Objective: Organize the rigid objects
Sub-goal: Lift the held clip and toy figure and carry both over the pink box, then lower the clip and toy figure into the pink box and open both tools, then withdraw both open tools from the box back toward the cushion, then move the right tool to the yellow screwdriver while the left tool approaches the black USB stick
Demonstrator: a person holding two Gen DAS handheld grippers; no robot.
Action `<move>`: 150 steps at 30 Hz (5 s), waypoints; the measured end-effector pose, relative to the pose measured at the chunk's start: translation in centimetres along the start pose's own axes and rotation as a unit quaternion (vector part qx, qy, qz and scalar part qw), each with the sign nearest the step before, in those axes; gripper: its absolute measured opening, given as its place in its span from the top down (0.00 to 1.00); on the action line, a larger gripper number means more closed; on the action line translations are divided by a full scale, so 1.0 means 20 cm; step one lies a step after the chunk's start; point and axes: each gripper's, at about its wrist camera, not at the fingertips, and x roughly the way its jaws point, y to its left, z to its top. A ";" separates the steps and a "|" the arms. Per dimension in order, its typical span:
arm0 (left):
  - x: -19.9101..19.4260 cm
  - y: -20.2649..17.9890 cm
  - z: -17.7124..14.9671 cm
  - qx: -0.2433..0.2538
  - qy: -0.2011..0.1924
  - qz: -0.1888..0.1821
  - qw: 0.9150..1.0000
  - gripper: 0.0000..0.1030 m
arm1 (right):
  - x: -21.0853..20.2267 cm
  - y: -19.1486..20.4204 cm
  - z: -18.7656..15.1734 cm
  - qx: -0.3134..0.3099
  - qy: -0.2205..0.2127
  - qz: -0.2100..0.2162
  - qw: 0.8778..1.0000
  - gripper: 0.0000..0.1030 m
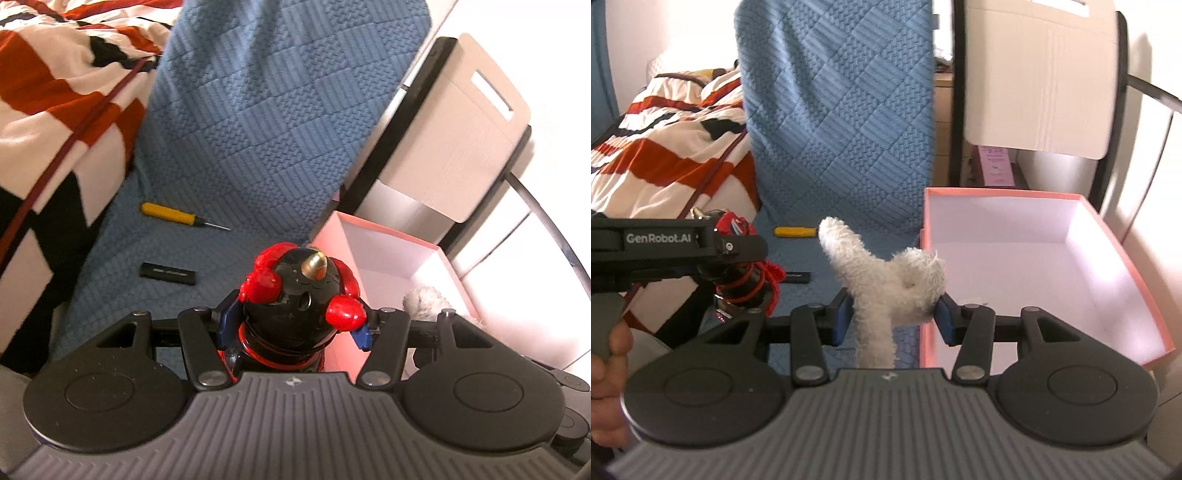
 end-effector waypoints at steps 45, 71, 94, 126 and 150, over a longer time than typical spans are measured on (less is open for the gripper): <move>0.98 -0.72 0.01 0.059 0.134 -0.048 0.988 0.38 | 0.48 -0.93 0.01 0.130 0.120 -0.041 0.983 0.51; 0.62 -0.80 0.03 0.079 0.029 -0.054 0.995 0.33 | 0.29 -0.90 0.01 0.144 0.103 -0.044 0.983 0.50; -0.02 -0.50 -0.11 0.089 -0.058 -0.015 0.994 0.33 | -0.15 -0.46 -0.05 0.071 -0.017 -0.003 0.997 0.50; -0.43 0.15 -0.26 0.044 -0.052 0.001 0.998 0.32 | -0.22 0.08 -0.19 0.016 0.045 0.025 0.999 0.50; 0.11 0.48 -0.21 0.012 -0.070 0.084 0.994 0.06 | 0.46 0.11 0.02 -0.011 0.024 0.051 0.998 0.50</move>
